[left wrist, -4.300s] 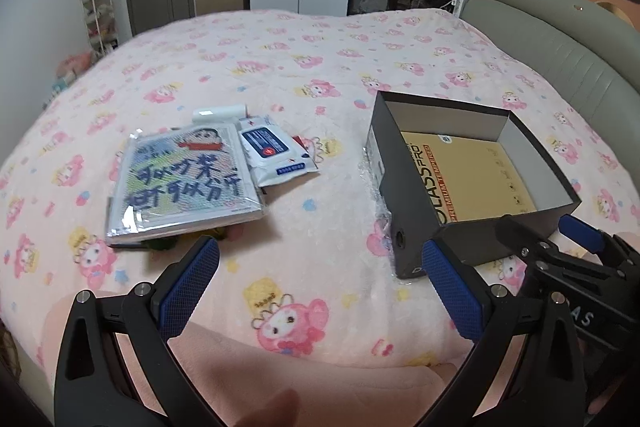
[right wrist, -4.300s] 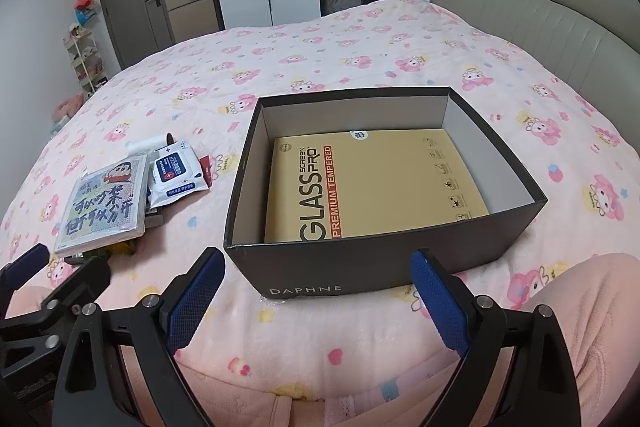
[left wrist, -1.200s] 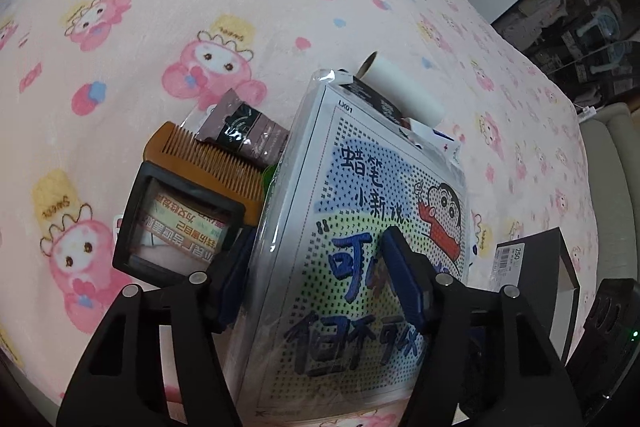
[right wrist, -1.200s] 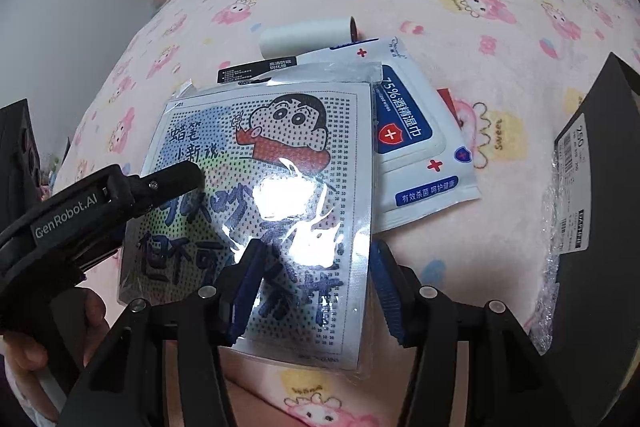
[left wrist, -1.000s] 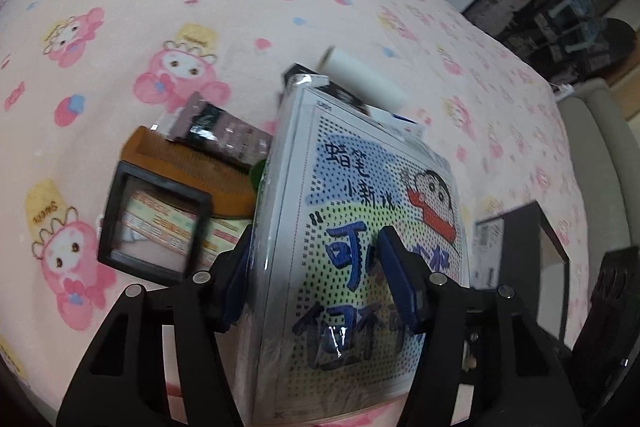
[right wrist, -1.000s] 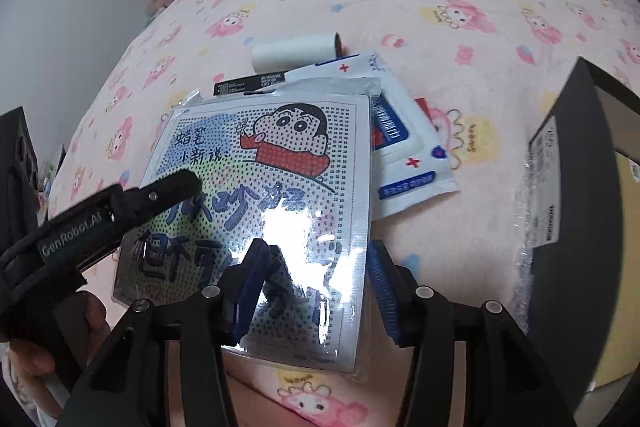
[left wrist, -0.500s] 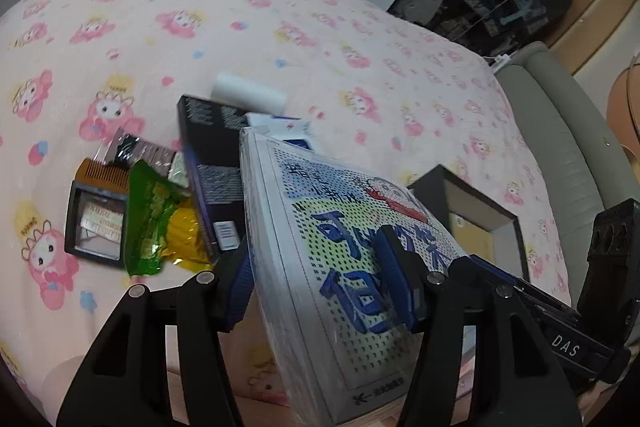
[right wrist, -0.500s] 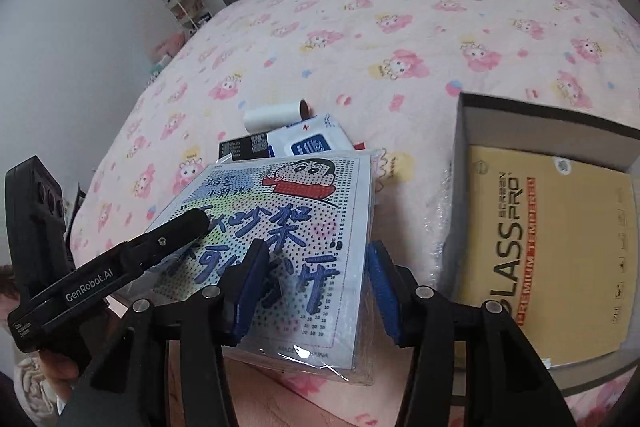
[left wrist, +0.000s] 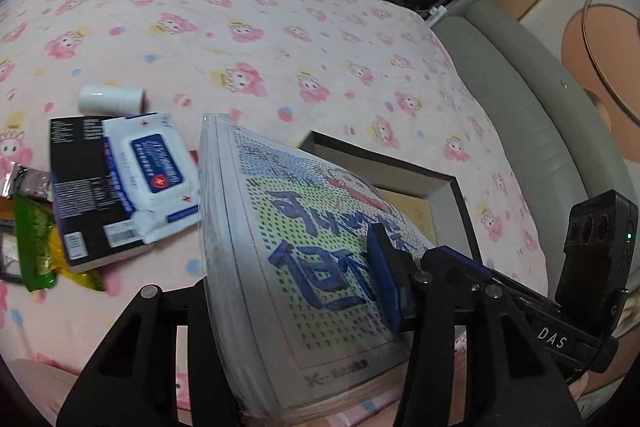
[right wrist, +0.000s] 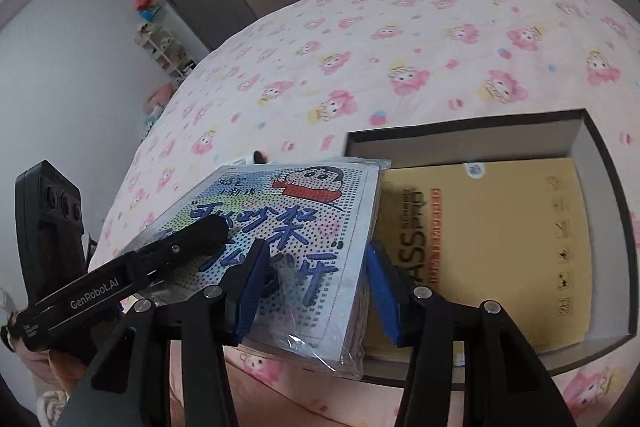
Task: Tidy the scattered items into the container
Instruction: 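Carry the bead-art kit bag over the black box and lower it inside, then open the left gripper to release the kit bag into the box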
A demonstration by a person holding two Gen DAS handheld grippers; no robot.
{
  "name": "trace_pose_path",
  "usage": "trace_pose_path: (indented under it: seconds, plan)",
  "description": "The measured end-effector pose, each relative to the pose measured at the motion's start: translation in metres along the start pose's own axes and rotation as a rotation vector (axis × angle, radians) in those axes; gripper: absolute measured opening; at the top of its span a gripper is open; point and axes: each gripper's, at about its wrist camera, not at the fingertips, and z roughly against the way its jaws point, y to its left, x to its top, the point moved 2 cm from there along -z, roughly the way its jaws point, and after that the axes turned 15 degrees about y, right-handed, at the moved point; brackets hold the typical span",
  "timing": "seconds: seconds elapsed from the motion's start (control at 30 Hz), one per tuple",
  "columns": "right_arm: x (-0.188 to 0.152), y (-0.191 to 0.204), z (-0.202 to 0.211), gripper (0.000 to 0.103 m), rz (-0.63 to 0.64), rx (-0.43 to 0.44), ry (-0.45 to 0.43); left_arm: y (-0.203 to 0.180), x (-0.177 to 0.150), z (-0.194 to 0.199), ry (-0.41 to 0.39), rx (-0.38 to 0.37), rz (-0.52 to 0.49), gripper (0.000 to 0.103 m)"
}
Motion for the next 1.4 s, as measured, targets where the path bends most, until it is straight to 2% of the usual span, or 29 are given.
trace_pose_path:
  seconds: [0.13, 0.33, 0.47, 0.53, 0.6, 0.67, 0.77, 0.9, 0.93, 0.97, 1.03, 1.17, 1.3, 1.33, 1.4]
  plan:
    - [-0.002, -0.029, 0.009, 0.045, -0.044, -0.028, -0.020, -0.027, 0.003, -0.023, 0.037, -0.008, -0.038, 0.049]
    - [-0.008, -0.081, 0.015, 0.045, -0.138, -0.042, -0.028, -0.060, 0.003, -0.068, 0.134, -0.036, -0.079, 0.049]
    - [-0.009, -0.108, 0.008, 0.045, -0.189, -0.079, -0.010, -0.079, 0.004, -0.099, 0.196, 0.007, -0.112, 0.043]
    - [-0.008, -0.115, 0.007, 0.041, -0.199, -0.062, -0.017, -0.083, 0.000, -0.117, 0.238, 0.019, -0.110, 0.040]
    - [-0.006, -0.117, 0.006, 0.041, -0.199, -0.010, -0.014, -0.083, -0.006, -0.132, 0.273, 0.046, -0.099, 0.039]
    - [-0.005, -0.120, 0.002, 0.041, -0.210, -0.033, 0.001, -0.082, -0.013, -0.142, 0.296, 0.079, -0.088, 0.043]
    - [-0.006, -0.134, -0.004, 0.041, -0.262, -0.112, 0.029, -0.079, -0.019, -0.140, 0.303, 0.101, -0.078, 0.047]
    - [0.000, -0.156, -0.009, 0.042, -0.338, -0.169, 0.060, -0.082, -0.023, -0.128, 0.310, 0.211, -0.122, 0.048]
    - [0.003, -0.158, -0.012, 0.042, -0.342, -0.175, 0.077, -0.083, -0.023, -0.125, 0.316, 0.249, -0.135, 0.052]
    - [0.006, -0.161, -0.015, 0.042, -0.347, -0.181, 0.095, -0.084, -0.024, -0.123, 0.321, 0.286, -0.149, 0.064]
    - [0.011, -0.164, -0.022, 0.042, -0.343, -0.191, 0.130, -0.088, -0.027, -0.119, 0.324, 0.338, -0.202, 0.073]
    - [0.011, -0.159, -0.032, 0.042, -0.295, -0.191, 0.176, -0.091, -0.031, -0.118, 0.334, 0.408, -0.266, 0.073]
    - [0.003, -0.154, -0.032, 0.042, -0.268, -0.203, 0.183, -0.089, -0.026, -0.107, 0.259, 0.411, -0.262, 0.070]
    - [0.001, -0.154, -0.031, 0.043, -0.265, -0.215, 0.179, -0.088, -0.024, -0.106, 0.242, 0.410, -0.256, 0.068]
    - [-0.002, -0.154, -0.030, 0.043, -0.262, -0.233, 0.179, -0.086, -0.019, -0.108, 0.231, 0.390, -0.246, 0.057]
